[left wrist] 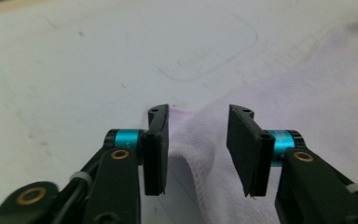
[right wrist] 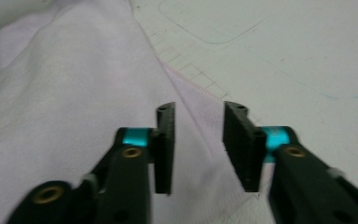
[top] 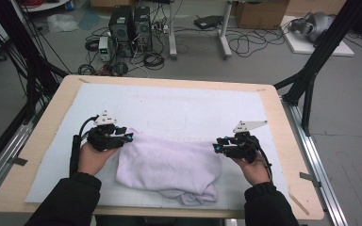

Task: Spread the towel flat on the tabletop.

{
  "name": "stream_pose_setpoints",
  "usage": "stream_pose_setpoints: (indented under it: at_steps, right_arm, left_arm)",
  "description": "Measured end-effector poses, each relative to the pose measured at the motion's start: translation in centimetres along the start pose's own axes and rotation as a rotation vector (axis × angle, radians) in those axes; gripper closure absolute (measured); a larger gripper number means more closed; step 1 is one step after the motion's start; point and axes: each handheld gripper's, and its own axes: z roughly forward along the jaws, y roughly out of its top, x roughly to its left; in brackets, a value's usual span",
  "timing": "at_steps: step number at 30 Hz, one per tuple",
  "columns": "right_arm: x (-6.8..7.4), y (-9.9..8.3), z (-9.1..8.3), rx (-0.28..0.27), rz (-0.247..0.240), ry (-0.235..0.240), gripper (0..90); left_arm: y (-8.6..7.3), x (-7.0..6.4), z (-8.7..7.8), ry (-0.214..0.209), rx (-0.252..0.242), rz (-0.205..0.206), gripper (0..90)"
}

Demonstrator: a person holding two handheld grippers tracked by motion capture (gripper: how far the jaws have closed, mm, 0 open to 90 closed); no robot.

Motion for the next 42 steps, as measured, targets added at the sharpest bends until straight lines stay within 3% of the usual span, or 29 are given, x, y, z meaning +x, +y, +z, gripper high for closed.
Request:
stream_pose_setpoints:
  at_steps: [2, 5, 7, 9, 12, 14, 16, 19, 22, 27, 29, 32, 33, 34, 35, 37, 39, 41, 42]
  right_arm:
    - [-0.2, 0.0, 0.7, 0.020, -0.008, 0.024, 53.4]
    - [-0.1, -0.3, 2.1, 0.103, -0.033, 0.009, 49.8]
    - [-0.3, -1.0, 2.9, 0.119, -0.042, 0.007, 49.9]
    - [-0.5, -1.9, 3.8, 0.157, -0.029, 0.002, 51.7]
    - [-0.3, -2.0, 4.0, 0.162, -0.024, -0.027, 69.7]
    - [0.1, -1.8, 4.3, 0.172, -0.060, -0.042, 83.8]
    - [0.0, -1.6, 4.4, 0.184, -0.036, -0.012, 86.1]
    - [-0.3, -1.4, 3.9, 0.156, -0.008, 0.031, 86.6]
    - [-0.6, -0.7, 2.7, 0.091, 0.005, 0.041, 86.6]
    - [-1.7, 2.0, 1.9, 0.068, -0.020, 0.022, 86.9]
    - [-2.7, 4.3, 1.6, 0.046, -0.035, -0.017, 87.1]
    - [-4.9, 8.8, 0.8, -0.012, -0.043, -0.090, 86.9]
    - [-5.7, 10.3, 0.6, -0.047, -0.027, -0.122, 82.6]
    - [-6.3, 11.5, 0.3, -0.076, -0.012, -0.178, 69.6]
    - [-7.0, 12.3, 0.2, -0.097, 0.008, -0.212, 66.9]
    - [-7.8, 12.3, 0.1, -0.144, 0.059, -0.185, 63.8]
    - [-7.8, 11.4, 0.6, -0.126, 0.064, -0.155, 61.5]
    - [-7.2, 10.2, 1.2, -0.069, 0.045, -0.132, 59.1]
    - [-6.8, 9.4, 1.3, -0.072, 0.037, -0.119, 58.7]
  left_arm:
    - [-0.9, 0.0, 0.5, -0.029, 0.040, -0.003, 54.6]
    - [-2.0, 0.3, 1.3, -0.036, 0.094, -0.012, 54.5]
    - [-2.2, 0.5, 1.7, -0.048, 0.130, -0.020, 56.1]
    - [-2.2, 0.4, 1.9, -0.055, 0.136, -0.006, 66.1]
    - [-2.2, 0.3, 2.2, -0.086, 0.146, -0.008, 78.4]
    - [-2.1, 0.2, 2.2, -0.078, 0.151, 0.010, 81.5]
    - [-2.0, 0.4, 1.9, -0.081, 0.137, -0.006, 81.9]
    - [-1.6, 1.1, 0.9, -0.112, 0.082, -0.033, 81.6]
    - [-0.5, 1.8, -0.3, -0.095, 0.050, -0.023, 81.8]
    - [2.3, 3.0, -0.9, -0.010, -0.016, 0.000, 82.0]
    - [4.5, 3.8, -0.7, 0.037, -0.044, 0.002, 82.3]
    - [9.4, 5.3, -0.8, 0.150, -0.153, -0.001, 79.3]
    - [10.8, 5.6, -0.9, 0.213, -0.174, -0.002, 70.5]
    - [11.7, 5.9, -0.8, 0.237, -0.178, -0.024, 60.8]
    - [12.1, 6.2, -0.9, 0.218, -0.180, -0.047, 58.7]
    - [12.0, 6.2, -0.9, 0.195, -0.175, -0.046, 57.2]
    - [10.8, 6.0, -0.6, 0.160, -0.149, -0.032, 56.2]
    - [9.3, 5.9, -0.2, 0.146, -0.119, -0.048, 54.2]
    - [8.5, 5.7, -0.1, 0.117, -0.113, -0.055, 53.1]
